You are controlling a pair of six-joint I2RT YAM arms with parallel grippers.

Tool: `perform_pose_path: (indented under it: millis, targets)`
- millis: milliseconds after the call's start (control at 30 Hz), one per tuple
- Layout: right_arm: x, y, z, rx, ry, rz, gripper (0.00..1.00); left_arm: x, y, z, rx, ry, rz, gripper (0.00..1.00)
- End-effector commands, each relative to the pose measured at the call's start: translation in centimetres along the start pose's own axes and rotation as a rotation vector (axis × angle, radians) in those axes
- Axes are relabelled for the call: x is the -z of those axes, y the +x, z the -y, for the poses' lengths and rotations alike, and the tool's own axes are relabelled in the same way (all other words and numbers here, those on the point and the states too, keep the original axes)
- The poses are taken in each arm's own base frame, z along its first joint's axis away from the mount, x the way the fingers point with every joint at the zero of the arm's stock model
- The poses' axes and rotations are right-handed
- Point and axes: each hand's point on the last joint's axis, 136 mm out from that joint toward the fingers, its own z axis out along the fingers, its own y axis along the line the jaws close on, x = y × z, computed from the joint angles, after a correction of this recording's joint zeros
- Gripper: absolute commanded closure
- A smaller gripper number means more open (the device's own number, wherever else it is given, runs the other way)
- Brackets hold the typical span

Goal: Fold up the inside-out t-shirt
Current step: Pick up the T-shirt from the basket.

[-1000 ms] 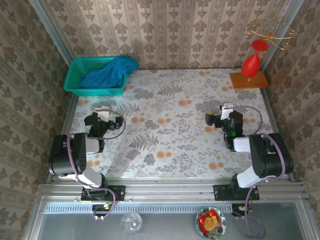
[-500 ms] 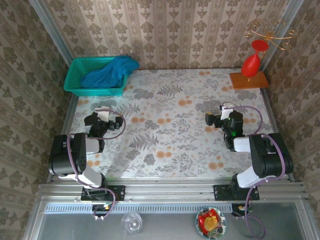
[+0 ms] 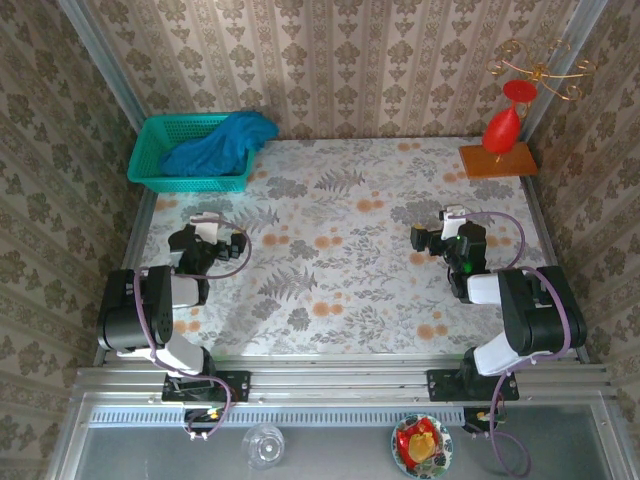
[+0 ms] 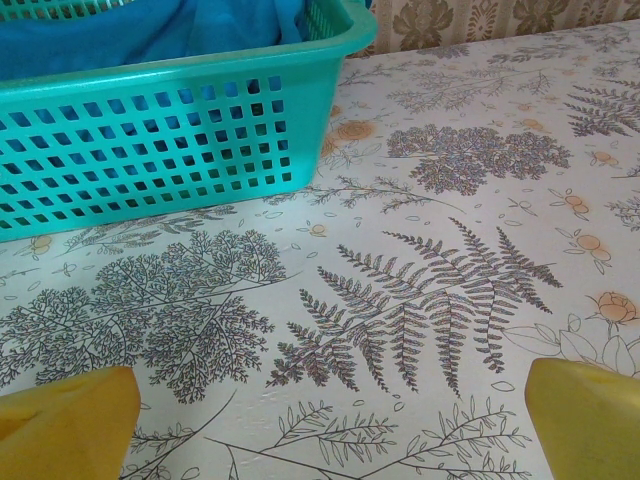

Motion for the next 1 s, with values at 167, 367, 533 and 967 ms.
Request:
perform_pose_path:
  millis: [167,367,533,967]
  targets:
    - [-0.1,-0.8,0.4,-0.006,-0.002,0.025,0.0,0.1,-0.4,-0.5,0.0,-0.018,0.017,0.0]
    - [-0.1,-0.8,0.5,-0.007,-0.002,0.026,0.0,0.0,-0.4,-0.7,0.009,-0.024,0.017,0.0]
    - [0.0,-0.9,0.3,0.002,0.0,0.024,0.0,0.1,-0.4,-1.3,0.006,-0.07,0.01,0.0]
    - [2.1,-4.8,0.0,-0.016,0.036,-0.034,0.0,2.2,-4.3,-4.4,0.098,-0.254,-0.044,0.0]
